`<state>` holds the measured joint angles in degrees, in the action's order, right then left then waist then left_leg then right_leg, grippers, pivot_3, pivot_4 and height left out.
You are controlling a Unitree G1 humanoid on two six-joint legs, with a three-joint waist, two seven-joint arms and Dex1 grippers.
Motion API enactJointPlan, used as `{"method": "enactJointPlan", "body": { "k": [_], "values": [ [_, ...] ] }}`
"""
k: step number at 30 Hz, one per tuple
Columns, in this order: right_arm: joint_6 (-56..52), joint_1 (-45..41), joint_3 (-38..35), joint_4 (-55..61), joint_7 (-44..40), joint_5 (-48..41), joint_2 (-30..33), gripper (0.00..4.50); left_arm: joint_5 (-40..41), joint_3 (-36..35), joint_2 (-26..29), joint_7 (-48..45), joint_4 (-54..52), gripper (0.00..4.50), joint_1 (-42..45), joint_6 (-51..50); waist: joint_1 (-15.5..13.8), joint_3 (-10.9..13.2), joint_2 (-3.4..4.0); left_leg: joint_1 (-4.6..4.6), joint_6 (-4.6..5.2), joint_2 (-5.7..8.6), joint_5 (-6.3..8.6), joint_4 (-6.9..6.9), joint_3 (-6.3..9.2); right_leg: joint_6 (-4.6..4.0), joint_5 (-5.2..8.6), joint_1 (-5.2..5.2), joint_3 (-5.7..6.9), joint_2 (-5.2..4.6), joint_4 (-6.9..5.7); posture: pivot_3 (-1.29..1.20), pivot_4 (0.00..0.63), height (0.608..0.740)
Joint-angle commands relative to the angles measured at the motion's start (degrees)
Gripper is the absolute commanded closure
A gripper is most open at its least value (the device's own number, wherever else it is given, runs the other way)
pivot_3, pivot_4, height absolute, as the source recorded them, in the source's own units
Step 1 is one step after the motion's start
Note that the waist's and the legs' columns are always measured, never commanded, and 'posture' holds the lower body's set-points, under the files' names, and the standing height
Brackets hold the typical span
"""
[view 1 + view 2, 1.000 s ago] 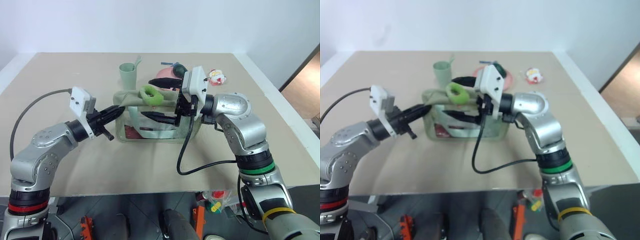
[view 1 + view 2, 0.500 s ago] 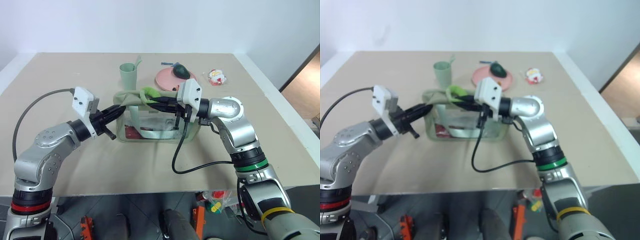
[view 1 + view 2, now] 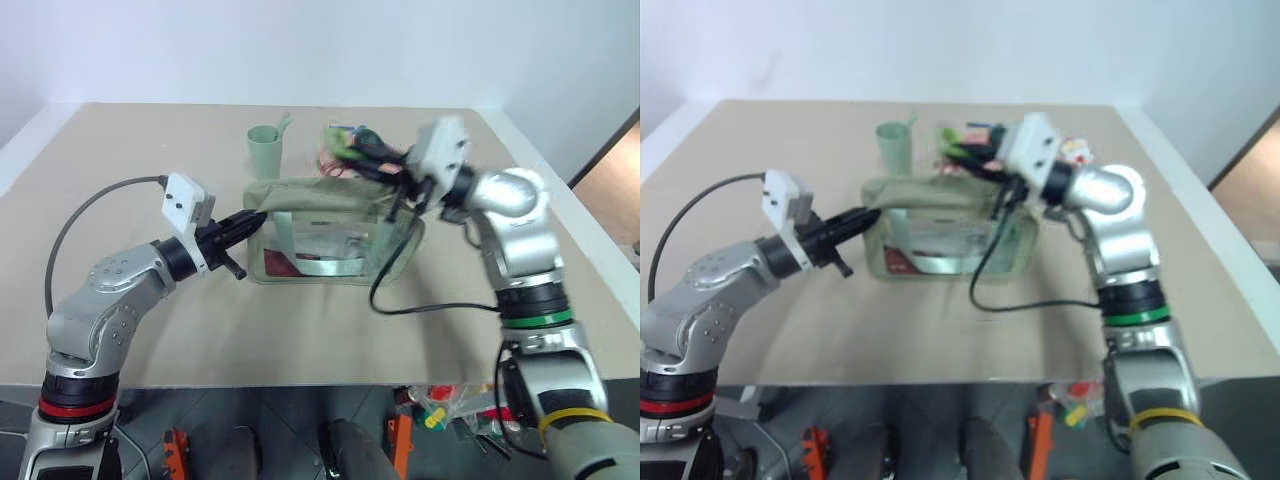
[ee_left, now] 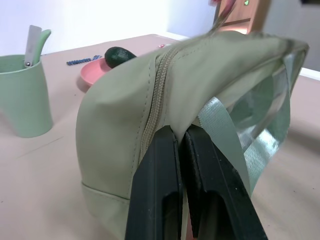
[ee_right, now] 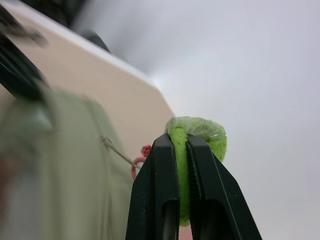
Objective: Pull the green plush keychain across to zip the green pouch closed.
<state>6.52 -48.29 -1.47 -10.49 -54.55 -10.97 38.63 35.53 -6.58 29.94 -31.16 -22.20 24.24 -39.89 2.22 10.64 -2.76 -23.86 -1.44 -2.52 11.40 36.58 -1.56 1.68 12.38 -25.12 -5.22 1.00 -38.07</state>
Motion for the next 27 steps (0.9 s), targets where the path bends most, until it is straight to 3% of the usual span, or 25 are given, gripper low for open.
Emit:
{"method": "enactJointPlan", "body": {
  "k": [1, 6, 10, 14, 20, 27],
  "values": [
    [0.97, 4.48, -6.66, -1.38, 2.53, 2.14, 6.63, 4.38, 1.33, -1.82, -0.55, 2.94, -3.51, 4.50, 0.09, -1.55, -0.02, 0.00, 0.00, 0.00, 0.01, 0.01, 0.01, 0.00, -0.01, 0.02, 0.03, 0.00, -0.01, -0.01, 0.00, 0.00, 0.150, 0.740],
    [0.62, 13.59, -7.88, -1.87, 8.70, 10.08, 13.73, 4.38, 0.51, -2.00, -1.45, 6.22, -4.30, 4.50, -1.16, -2.26, 0.43, 0.01, 0.02, 0.03, 0.08, 0.10, 0.05, -0.08, -0.10, 0.14, 0.10, -0.04, -0.18, -0.10, 0.00, 0.00, 0.150, 0.740],
    [-8.54, 19.63, -6.17, 4.74, 14.91, 11.31, 8.70, 4.38, -1.16, -0.52, -2.18, 7.07, -3.18, 4.50, 0.02, -1.31, 0.76, 0.01, 0.04, 0.21, 0.05, 0.09, 0.01, -0.07, -0.16, 0.10, -0.01, -0.02, -0.35, 0.01, -0.10, 0.00, 0.150, 0.740],
    [-13.14, 25.12, 1.47, 9.01, 18.97, 16.78, 2.30, 4.38, -2.67, 1.32, -3.84, 7.89, -1.77, 4.50, 2.23, -0.57, 0.67, -0.01, 0.02, 0.58, 0.03, 0.00, -0.05, -0.03, -0.05, -0.03, -0.07, 0.35, -0.30, 0.18, -0.09, 0.00, 0.150, 0.740],
    [-8.89, 25.44, 5.19, 3.71, 21.63, 20.20, -0.58, 4.38, -4.14, 2.49, -4.72, 7.51, -0.87, 4.50, 3.05, -0.17, 0.69, 0.03, 0.10, 0.54, 0.06, 0.19, -0.23, 0.03, -0.29, -0.03, -0.16, 0.31, -0.58, 0.01, -0.04, 0.00, 0.150, 0.740],
    [-6.45, 23.20, 1.88, 0.42, 23.63, 16.86, -2.23, 4.38, -2.94, 1.55, -4.54, 5.81, 0.34, 4.50, 3.09, -0.66, 0.68, 0.02, 0.08, 0.54, 0.06, 0.22, -0.24, 0.02, -0.28, -0.02, -0.17, 0.32, -0.58, 0.00, -0.02, 0.00, 0.150, 0.740]
  ]
}}
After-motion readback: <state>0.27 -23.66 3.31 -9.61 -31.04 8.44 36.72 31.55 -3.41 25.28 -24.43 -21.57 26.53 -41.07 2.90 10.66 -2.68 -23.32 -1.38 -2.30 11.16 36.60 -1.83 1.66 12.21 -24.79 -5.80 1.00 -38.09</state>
